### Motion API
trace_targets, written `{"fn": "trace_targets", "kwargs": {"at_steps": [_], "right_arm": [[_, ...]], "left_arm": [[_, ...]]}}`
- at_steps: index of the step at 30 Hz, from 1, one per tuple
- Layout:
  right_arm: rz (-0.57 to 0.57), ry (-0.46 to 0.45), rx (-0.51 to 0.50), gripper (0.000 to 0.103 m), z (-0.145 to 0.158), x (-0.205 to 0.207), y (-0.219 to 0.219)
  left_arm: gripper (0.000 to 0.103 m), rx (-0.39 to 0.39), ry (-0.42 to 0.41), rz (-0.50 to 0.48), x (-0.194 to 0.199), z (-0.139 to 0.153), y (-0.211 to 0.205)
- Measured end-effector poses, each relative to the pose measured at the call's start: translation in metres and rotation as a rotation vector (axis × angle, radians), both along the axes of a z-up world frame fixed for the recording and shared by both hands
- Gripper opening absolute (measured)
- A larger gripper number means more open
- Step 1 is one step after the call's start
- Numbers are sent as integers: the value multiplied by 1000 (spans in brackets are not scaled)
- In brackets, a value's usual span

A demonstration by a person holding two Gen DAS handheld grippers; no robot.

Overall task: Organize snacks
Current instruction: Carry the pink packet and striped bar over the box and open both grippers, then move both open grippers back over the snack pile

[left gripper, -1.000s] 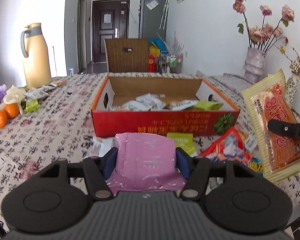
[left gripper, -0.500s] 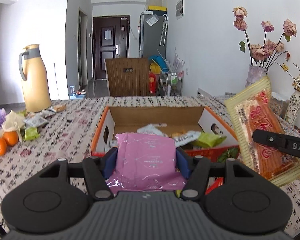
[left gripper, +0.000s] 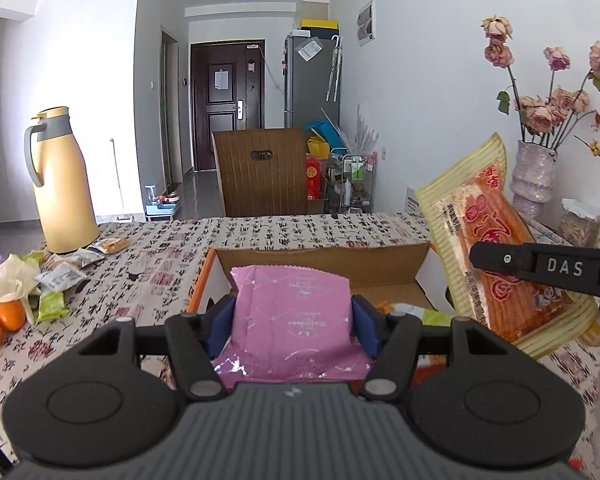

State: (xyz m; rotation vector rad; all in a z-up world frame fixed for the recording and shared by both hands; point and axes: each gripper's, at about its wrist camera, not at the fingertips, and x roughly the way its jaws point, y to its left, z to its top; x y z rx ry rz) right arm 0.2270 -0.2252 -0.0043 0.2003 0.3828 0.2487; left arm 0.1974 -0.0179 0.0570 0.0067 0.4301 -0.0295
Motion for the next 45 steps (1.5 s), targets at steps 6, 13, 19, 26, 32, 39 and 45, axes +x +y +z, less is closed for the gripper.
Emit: {"fn": "trace_targets", "kwargs": {"at_steps": [6,13,19,26,32,39,45], "right_arm": [[4,47,-5,19,0,40,7],[9,110,21,19,-18,78,11],[7,151,36,19,-38,97,10],[1,199,38,20,-54,108,7],[-27,231,21,29,-62,111,6],[-122,191,28,93,-56,101,-9],[-147,146,30,103,-48,92,-17]], "left_arm": [[63,0,4,20,30,0,0],[63,-16,25,52,62,-10,1],[63,-33,66,64,82,-30,7],[63,-47,112,57,93,-47,14],[63,-52,121,56,93,-51,15],[78,-48,93,70,86,-46,15],[103,-40,64,84,80,-42,14]]}}
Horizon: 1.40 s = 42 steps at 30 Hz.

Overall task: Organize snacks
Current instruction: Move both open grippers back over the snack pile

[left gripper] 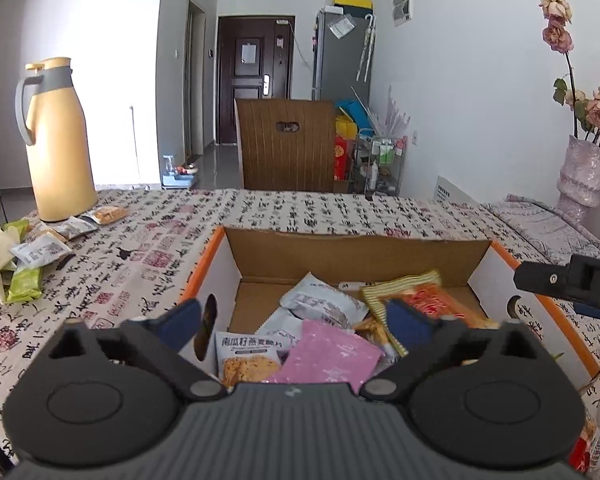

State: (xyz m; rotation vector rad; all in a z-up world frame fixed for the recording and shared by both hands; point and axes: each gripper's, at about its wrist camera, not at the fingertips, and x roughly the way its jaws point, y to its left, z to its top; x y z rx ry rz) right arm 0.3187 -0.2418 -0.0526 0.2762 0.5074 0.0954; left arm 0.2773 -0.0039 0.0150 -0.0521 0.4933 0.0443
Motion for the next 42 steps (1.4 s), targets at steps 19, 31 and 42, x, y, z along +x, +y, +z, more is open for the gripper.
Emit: {"fn": "trace_targets", "kwargs": {"at_steps": [19,31,42], "right_arm": [[22,-54,-52,103,23,-23,3],[55,-60,-114,103,29,-75,-2],[106,-13,-206,103,10,-129,-7]], "left_arm": [[103,12,-28,6,-32,27,-5],[103,32,-54,13,-84,38,2],[103,50,-29,-9,-126,25,9]]}}
